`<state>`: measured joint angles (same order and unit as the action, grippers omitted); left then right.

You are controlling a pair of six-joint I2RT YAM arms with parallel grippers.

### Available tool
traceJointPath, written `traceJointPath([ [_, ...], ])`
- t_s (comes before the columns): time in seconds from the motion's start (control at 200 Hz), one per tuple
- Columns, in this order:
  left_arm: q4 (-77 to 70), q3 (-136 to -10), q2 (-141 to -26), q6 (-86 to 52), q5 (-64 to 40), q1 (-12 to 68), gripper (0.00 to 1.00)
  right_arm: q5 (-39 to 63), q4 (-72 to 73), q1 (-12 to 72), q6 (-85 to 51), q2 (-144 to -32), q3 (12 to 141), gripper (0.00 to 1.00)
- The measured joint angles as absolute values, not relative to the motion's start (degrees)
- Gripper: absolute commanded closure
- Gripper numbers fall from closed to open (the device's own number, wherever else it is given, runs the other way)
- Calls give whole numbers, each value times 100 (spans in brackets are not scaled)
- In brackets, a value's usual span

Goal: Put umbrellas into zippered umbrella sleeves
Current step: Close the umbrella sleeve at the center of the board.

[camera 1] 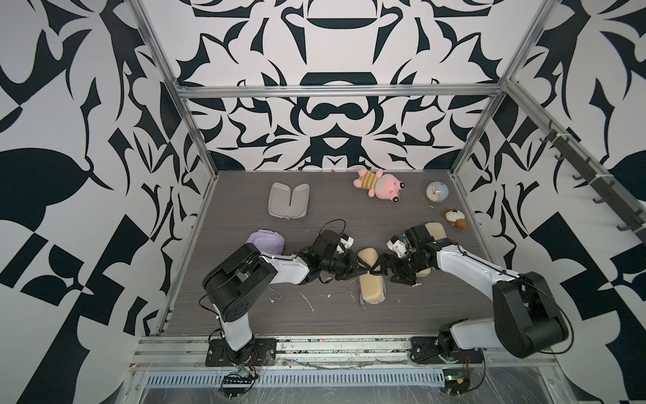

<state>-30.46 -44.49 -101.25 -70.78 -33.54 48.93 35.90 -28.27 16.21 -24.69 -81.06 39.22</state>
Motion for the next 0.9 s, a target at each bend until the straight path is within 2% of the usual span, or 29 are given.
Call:
traceJointPath([
  [0.05, -2982, -4445, -10127, -7054, -3356, 4858, 73, 3656, -2687, 1625, -2484, -8276, 3854, 18],
  [0.125, -2847, -4344, -10025, -6958, -3345, 4759, 62, 3859, -2443, 1627, -2440, -8412, 3826, 29],
  [0.205, -2486, -4165, -9708, -6864, -3260, 4589, 50, 3948, -2239, 1653, -2475, -8418, 3798, 33],
  [0.375, -2165, -4018, -9371, -6613, -3135, 4517, 37, 4130, -1997, 1660, -2539, -8527, 3774, 40],
  [0.665, -2987, -3507, -9977, -7050, -3286, 4685, 35, 4512, -753, 1745, -3378, -8733, 3496, 61],
  [0.715, -3181, -3393, -9966, -7146, -3288, 4685, 35, 4473, -427, 1841, -3717, -8707, 3391, 67],
  [0.785, -3240, -3223, -9843, -7234, -3232, 4644, 34, 4248, 126, 2084, -4278, -8600, 3179, 74],
  [0.9, -2377, -3155, -9277, -7124, -2733, 4576, 27, 3454, 945, 2692, -5468, -8217, 2757, 77],
])
